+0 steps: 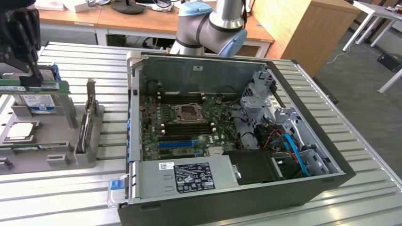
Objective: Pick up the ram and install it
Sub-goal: 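Pick up the ram and move it above insertion slot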
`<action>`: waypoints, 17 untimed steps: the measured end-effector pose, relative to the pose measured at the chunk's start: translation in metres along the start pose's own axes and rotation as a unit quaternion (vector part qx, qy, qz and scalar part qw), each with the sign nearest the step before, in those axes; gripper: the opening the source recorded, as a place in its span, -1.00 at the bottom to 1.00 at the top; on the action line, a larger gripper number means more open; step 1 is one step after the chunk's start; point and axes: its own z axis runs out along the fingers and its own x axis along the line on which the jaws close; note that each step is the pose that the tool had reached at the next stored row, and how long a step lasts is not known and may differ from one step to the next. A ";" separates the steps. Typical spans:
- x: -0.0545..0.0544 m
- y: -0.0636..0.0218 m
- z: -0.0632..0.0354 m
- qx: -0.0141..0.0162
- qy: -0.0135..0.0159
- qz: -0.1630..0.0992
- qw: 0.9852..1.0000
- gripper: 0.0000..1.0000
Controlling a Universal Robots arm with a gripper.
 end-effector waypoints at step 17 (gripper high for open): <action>0.000 -0.0308 -0.0013 0.000 0.000 0.000 1.000 -0.76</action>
